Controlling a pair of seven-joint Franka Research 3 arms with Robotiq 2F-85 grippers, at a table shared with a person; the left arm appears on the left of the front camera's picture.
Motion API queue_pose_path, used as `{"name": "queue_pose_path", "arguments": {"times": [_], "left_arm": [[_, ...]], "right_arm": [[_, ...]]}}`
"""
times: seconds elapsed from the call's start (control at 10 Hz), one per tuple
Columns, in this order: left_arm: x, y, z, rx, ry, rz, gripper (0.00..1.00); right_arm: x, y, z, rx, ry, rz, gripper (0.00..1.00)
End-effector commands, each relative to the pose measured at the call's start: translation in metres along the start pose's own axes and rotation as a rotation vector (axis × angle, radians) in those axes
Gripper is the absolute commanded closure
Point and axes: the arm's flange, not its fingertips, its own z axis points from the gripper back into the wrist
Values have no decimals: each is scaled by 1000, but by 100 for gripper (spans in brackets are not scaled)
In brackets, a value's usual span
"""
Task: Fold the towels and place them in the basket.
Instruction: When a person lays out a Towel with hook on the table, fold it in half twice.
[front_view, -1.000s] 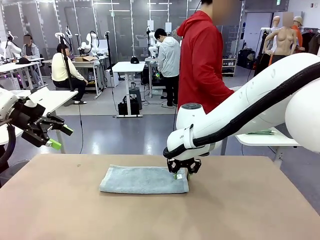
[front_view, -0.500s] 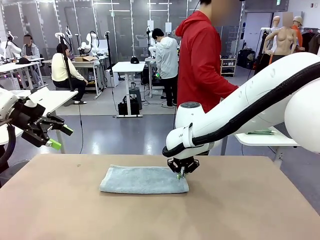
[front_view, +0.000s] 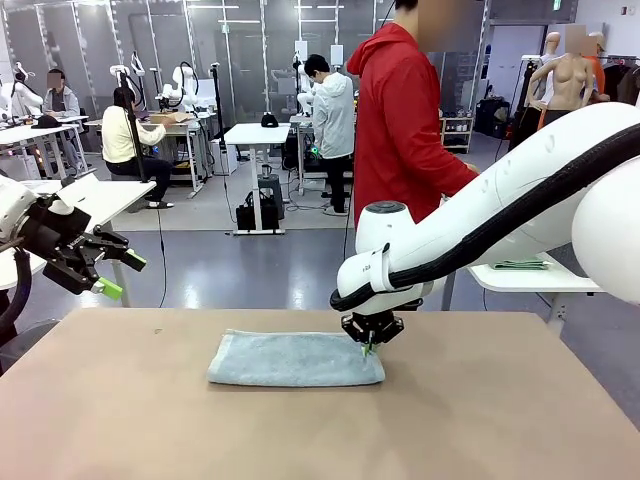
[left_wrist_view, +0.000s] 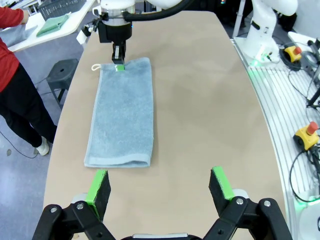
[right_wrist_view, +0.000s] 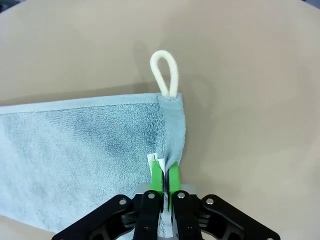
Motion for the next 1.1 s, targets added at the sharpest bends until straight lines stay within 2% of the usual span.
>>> {"name": "queue_pose_path", "arguments": {"times": [0.0, 0.1, 0.3, 0.5, 0.7, 1.0], "left_arm": [[2, 1, 1, 9, 4, 4, 0], [2, 1, 1, 9, 4, 4, 0], [2, 1, 1, 9, 4, 4, 0], [2, 1, 1, 9, 4, 4, 0], [2, 1, 1, 9, 4, 4, 0], [2, 1, 1, 9, 4, 4, 0]], "right_arm": [[-8, -28, 24, -49, -34, 1, 100], [-9, -29, 34, -57, -54, 14, 100], [-9, -7, 56, -57, -73, 53, 100], [-5, 44, 72, -34, -72, 115, 100], [9, 94, 69, -24, -71, 142, 100], [24, 154, 61, 82, -56, 127, 100]]}}
